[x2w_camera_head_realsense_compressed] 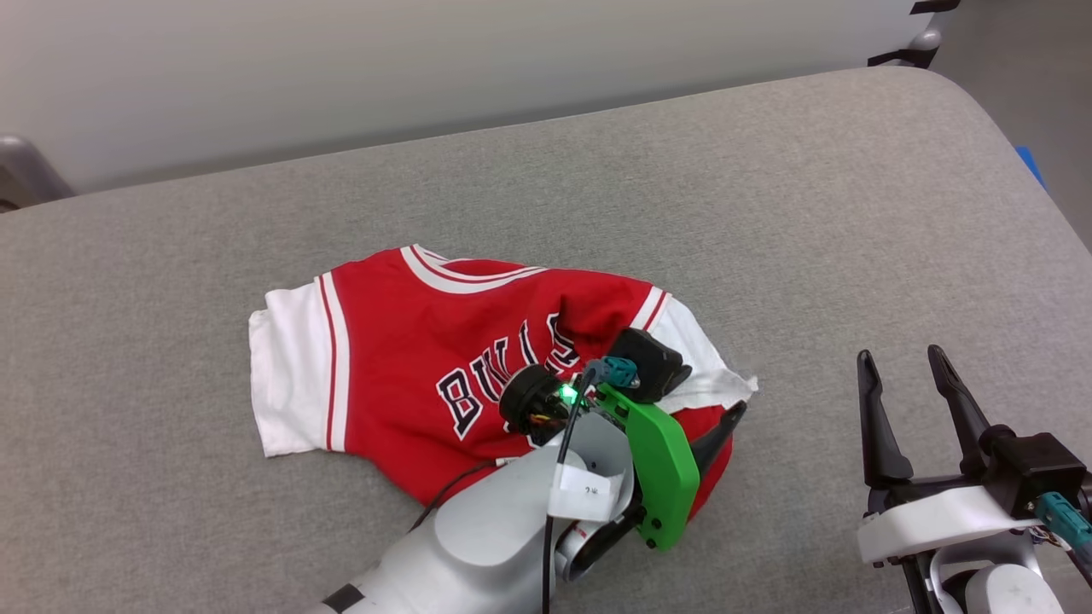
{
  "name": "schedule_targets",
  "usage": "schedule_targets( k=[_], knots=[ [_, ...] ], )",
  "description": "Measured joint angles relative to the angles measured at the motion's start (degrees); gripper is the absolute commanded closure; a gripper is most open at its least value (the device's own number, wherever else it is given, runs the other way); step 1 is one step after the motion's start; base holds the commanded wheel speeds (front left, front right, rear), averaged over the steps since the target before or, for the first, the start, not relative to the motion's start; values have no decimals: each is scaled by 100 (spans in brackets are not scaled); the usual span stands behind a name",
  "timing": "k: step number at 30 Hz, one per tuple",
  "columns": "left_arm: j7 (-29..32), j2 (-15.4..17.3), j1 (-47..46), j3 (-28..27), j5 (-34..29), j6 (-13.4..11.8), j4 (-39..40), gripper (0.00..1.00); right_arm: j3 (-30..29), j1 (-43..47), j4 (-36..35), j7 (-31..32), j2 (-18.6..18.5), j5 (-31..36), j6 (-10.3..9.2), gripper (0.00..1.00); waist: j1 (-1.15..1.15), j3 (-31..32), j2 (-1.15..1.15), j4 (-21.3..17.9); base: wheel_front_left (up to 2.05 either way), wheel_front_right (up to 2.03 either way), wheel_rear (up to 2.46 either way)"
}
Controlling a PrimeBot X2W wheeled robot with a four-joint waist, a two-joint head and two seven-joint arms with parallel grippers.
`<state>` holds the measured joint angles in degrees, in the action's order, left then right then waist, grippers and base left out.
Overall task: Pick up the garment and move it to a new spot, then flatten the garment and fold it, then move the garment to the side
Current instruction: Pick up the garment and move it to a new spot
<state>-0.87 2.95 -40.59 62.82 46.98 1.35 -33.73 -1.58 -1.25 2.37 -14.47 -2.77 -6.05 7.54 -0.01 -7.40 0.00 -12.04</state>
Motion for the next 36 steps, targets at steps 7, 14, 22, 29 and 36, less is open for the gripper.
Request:
schedule_targets(
  k=[7,14,22,29,36],
  knots=[
    [-565,-1,-109,-5,269,-67,-24,0,-138,8,23,0,1,30,0,0,0,54,0,318,0,0,0],
    [-1276,368,-346,-546,208,-209,-56,0,-327,144,25,0,0,125,0,0,0,277,0,794,0,0,0],
    [-1379,1663,524,-1968,-164,-565,1291,0,-460,390,-62,0,2,233,0,0,0,615,0,1255,0,0,0],
    [-1379,1922,2302,-3390,-675,-773,2706,0,-555,551,-189,-1,-2,286,0,0,0,848,0,1541,0,0,0],
    [-1379,1530,3550,-3990,-1516,-657,3094,0,-565,711,-208,0,-1,283,0,0,0,962,0,1645,0,0,0]
  ],
)
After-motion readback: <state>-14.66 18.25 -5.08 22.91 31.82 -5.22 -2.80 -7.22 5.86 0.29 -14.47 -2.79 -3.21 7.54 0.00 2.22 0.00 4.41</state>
